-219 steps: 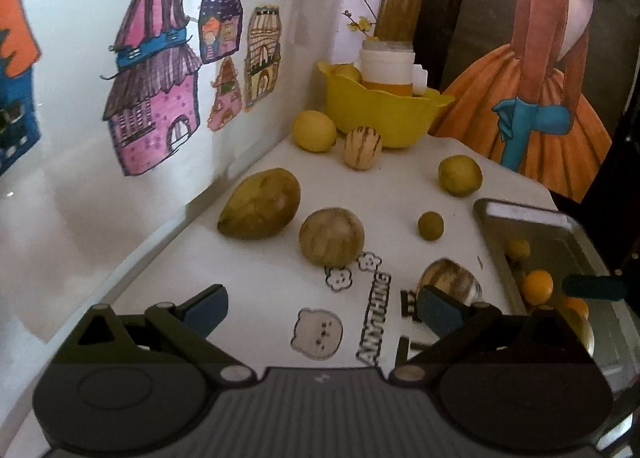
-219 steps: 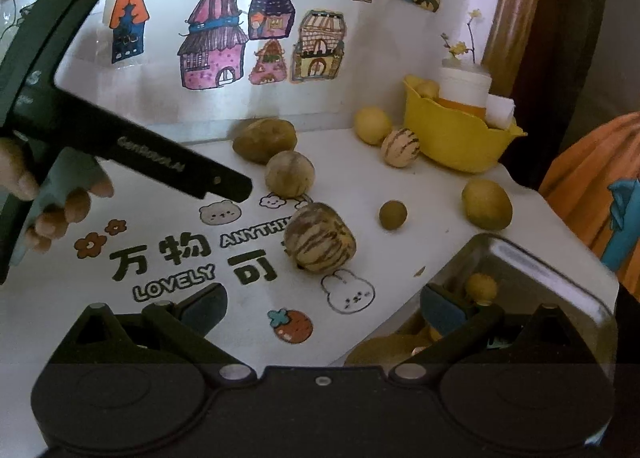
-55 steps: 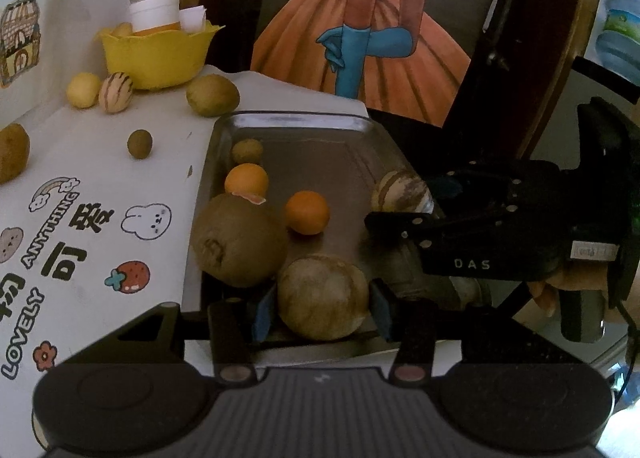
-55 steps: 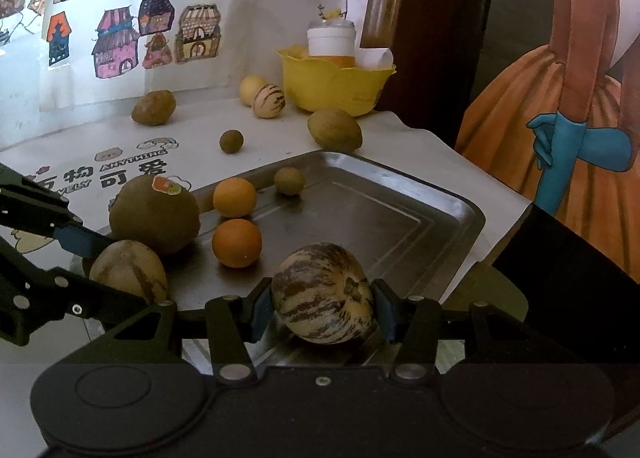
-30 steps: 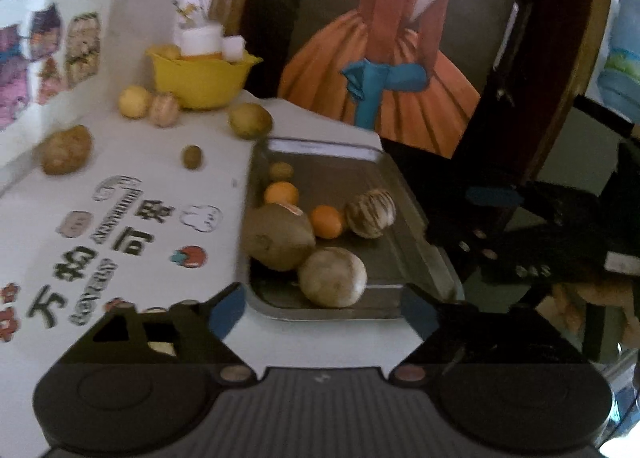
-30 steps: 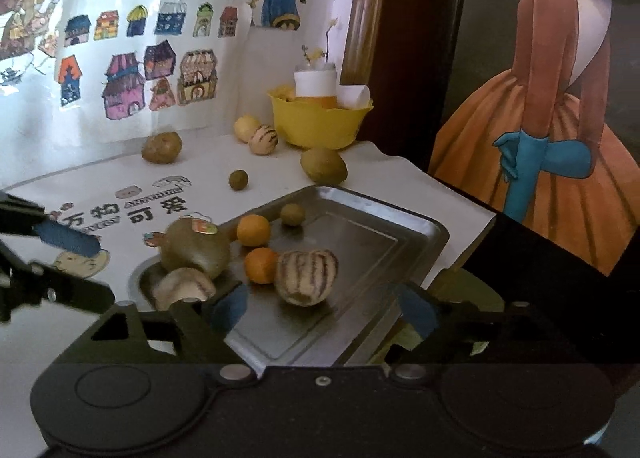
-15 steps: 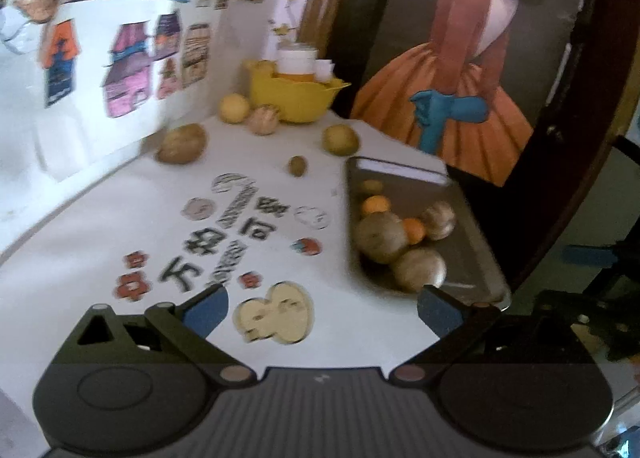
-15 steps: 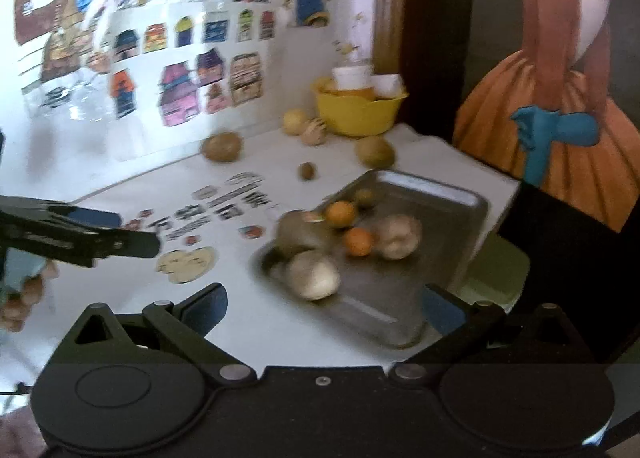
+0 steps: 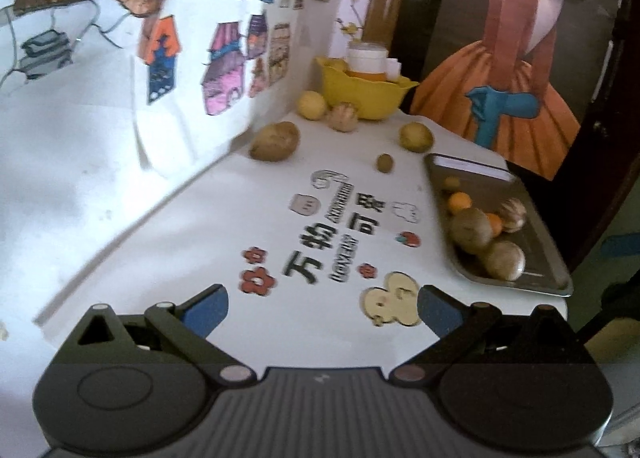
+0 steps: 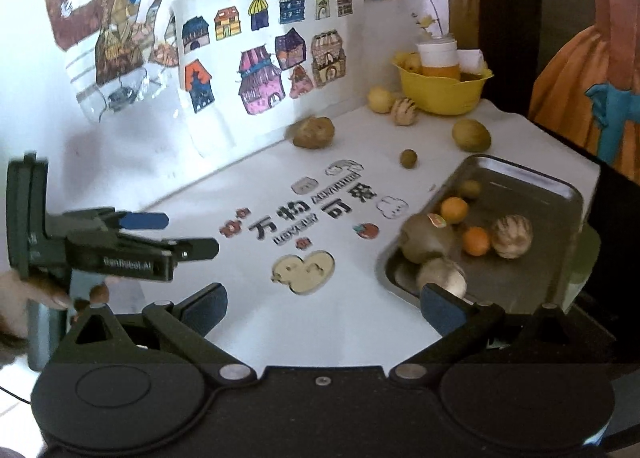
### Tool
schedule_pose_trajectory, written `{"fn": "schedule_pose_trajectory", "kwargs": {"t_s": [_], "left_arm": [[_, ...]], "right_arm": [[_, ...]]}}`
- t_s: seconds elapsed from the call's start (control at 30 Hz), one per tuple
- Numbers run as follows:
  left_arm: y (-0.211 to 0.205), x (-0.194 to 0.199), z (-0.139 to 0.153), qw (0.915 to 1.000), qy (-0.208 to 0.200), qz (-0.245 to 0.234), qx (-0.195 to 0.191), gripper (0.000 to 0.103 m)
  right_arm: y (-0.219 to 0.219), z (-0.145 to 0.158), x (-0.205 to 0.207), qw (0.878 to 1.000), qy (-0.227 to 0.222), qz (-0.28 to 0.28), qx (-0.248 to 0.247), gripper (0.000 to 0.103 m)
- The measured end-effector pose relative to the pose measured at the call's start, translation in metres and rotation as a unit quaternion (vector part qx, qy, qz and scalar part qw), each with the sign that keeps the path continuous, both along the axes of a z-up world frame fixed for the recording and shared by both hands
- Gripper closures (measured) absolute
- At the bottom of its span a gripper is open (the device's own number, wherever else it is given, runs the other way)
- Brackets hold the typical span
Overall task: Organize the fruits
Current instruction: 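Lift both tools away from the metal tray, then move the left tool to a small striped melon while the right tool approaches a yellow oval fruit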
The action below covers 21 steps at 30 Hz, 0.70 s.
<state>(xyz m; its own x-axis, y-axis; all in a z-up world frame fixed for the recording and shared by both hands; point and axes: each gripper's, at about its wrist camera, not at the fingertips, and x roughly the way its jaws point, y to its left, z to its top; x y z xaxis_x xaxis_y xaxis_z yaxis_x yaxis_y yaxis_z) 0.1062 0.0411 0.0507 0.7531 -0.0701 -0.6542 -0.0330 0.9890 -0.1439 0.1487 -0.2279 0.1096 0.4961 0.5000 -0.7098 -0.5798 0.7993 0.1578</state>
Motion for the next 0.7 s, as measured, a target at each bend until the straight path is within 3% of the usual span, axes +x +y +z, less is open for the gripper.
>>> {"fn": "schedule_pose_trajectory", "kwargs": {"t_s": [0.3,0.57,0.7], "left_arm": [[0.014,0.026,0.018,0.9988,-0.012,0.002,0.047,0.0],[0.008,0.074,0.046,0.9971,-0.058,-0.023,0.045,0.0],[0.004,0.117,0.054,0.9951,-0.078,-0.036,0.048,0.0]], "right_arm": [[0.006,0.025,0.059,0.998,0.043,-0.037,0.026,0.001],[0.011,0.053,0.141,0.998,0.017,-0.053,0.028,0.001],[0.011,0.053,0.192,0.996,0.014,-0.081,0.027,0.001]]}}
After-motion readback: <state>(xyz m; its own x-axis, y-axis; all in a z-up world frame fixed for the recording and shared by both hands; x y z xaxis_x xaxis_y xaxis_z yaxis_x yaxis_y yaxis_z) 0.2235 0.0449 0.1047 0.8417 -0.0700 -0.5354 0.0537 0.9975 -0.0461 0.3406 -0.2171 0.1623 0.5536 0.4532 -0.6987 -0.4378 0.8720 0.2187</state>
